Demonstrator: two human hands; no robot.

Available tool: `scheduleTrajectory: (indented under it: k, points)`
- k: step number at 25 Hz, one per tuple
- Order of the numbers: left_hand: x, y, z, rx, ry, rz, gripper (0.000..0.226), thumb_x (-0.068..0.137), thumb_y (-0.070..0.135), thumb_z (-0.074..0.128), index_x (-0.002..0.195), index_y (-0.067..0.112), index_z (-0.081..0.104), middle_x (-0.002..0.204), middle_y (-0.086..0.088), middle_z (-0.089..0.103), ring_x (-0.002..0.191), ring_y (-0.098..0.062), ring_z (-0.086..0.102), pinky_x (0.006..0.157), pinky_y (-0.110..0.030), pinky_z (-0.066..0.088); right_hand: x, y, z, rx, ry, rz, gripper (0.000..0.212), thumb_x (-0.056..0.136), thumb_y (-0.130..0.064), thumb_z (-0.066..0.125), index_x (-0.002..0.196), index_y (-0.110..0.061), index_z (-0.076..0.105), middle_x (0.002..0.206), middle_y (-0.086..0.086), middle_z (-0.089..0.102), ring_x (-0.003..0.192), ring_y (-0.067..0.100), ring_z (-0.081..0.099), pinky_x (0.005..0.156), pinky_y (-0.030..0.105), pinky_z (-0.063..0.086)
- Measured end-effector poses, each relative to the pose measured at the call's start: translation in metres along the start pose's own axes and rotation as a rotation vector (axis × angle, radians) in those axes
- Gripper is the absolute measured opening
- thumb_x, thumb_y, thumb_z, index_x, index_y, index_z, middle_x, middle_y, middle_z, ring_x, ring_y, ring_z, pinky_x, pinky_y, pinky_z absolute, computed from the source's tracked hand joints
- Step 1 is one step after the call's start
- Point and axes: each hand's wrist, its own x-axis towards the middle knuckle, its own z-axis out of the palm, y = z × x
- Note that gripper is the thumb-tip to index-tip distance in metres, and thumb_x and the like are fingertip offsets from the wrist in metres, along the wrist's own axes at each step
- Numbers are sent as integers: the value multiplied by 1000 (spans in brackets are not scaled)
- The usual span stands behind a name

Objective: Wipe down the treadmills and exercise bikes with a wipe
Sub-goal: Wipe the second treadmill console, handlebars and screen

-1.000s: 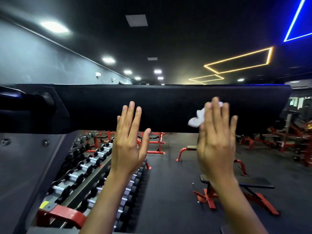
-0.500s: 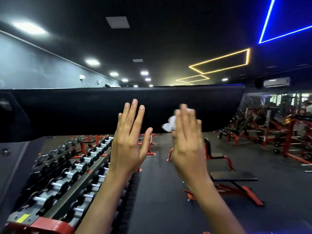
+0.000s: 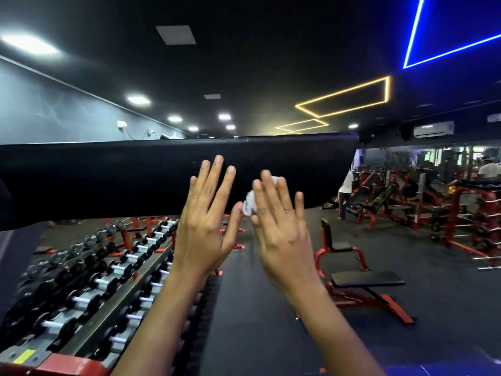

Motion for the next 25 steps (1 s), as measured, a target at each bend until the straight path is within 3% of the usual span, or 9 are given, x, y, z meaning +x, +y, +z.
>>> scheduleTrajectory:
  k: [3, 5, 9, 14, 18, 20, 23, 25]
  points:
    - [-3, 1, 0, 6, -2, -4, 49, 96, 20, 47, 139, -3, 40, 149, -20, 30, 143, -29, 21, 119, -37, 12, 2, 25, -7, -98, -26, -170, 56, 95, -5, 51, 147, -7, 29, 155, 4, 22, 147, 16, 7, 120, 40, 6]
    - [-4, 0, 0, 11, 2, -1, 49, 96, 19, 47, 139, -3, 39, 149, -19, 30, 142, -30, 21, 119, -37, 12, -6, 51, -17, -144, -3, -135, 74, 84, 9, 61, 147, -6, 25, 155, 5, 21, 147, 18, 8, 120, 42, 6]
    - [-2, 4, 5, 6, 29, -20, 49, 95, 19, 48, 139, -3, 40, 149, -20, 31, 142, -31, 22, 119, -38, 12, 2, 49, -24, 23, 135, 195, 51, 99, -4, 39, 147, 0, 20, 155, 7, 17, 147, 16, 1, 121, 38, 3]
    - [8, 5, 5, 14, 15, 3, 49, 95, 20, 46, 139, -2, 42, 149, -19, 31, 142, -31, 23, 119, -36, 12, 51, 34, -25, -108, 37, 1, 52, 98, -8, 45, 147, -4, 29, 156, 12, 26, 144, 15, 8, 120, 38, 1]
    - [10, 7, 3, -7, 4, -21, 50, 95, 21, 46, 140, 0, 41, 150, -16, 30, 142, -29, 22, 119, -37, 12, 49, 49, -38, 39, 167, 414, 48, 105, -21, 25, 150, -7, 14, 159, 10, 11, 145, 14, -4, 121, 30, -4]
    - [9, 6, -1, 8, -15, -26, 51, 95, 22, 46, 141, 2, 40, 151, -15, 30, 143, -28, 22, 119, -36, 12, 30, 21, -29, 47, 95, 358, 51, 104, -12, 31, 149, -7, 10, 159, 7, 5, 146, 15, -5, 121, 34, -2]
    - [7, -5, -13, 46, -30, -52, 50, 95, 24, 45, 142, 6, 41, 152, -12, 30, 143, -27, 22, 119, -35, 11, 42, 2, -15, -35, -49, 41, 65, 94, 1, 46, 150, -5, 13, 158, 7, 6, 146, 15, -1, 121, 36, -3]
    - [5, -21, -27, 36, -14, -127, 51, 95, 25, 44, 142, 8, 40, 153, -10, 27, 143, -27, 21, 119, -31, 8, 64, 6, -15, -121, -21, 78, 63, 94, -2, 46, 150, -6, 18, 158, 8, 13, 145, 16, 3, 120, 40, -2]
